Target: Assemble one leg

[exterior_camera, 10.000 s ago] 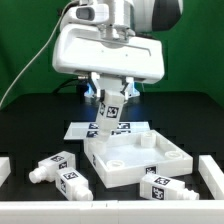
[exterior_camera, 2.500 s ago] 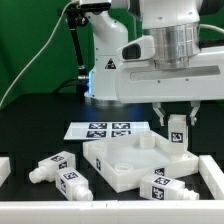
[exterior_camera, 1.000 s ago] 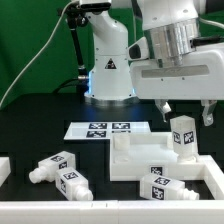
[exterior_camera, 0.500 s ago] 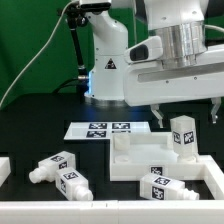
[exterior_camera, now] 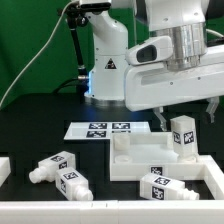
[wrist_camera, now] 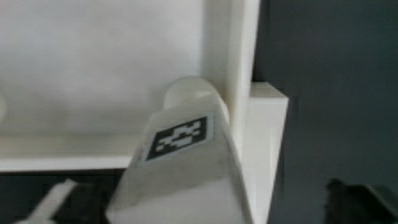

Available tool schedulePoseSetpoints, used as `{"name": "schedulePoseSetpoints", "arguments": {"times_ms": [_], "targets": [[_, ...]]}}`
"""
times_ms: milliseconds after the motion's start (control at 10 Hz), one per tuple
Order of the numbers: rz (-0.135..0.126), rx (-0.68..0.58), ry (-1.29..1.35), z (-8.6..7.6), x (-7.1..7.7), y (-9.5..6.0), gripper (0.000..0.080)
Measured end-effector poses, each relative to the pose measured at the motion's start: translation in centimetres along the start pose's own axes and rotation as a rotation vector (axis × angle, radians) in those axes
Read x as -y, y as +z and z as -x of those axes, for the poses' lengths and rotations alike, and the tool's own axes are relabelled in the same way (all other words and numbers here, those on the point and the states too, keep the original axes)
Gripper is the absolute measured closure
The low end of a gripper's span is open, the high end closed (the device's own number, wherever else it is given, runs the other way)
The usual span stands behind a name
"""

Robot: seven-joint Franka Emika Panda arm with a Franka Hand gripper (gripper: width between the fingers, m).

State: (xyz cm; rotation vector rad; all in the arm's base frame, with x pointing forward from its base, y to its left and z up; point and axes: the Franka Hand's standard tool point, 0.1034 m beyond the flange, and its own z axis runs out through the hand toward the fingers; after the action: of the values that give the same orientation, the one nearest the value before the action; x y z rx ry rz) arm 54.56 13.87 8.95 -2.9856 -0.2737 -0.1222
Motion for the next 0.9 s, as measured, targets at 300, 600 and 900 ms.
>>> {"name": "schedulePoseSetpoints", "arguments": {"times_ms": [300, 600, 900], "targets": [[0.0, 0.0, -0.017, 0.01, -0.17, 0.0, 0.0515], [0.0, 0.0, -0.01, 0.01, -0.19, 0.0, 0.0515], [0.002, -0.023, 0.24, -0.16, -0.21, 0.07, 0.0515]]}}
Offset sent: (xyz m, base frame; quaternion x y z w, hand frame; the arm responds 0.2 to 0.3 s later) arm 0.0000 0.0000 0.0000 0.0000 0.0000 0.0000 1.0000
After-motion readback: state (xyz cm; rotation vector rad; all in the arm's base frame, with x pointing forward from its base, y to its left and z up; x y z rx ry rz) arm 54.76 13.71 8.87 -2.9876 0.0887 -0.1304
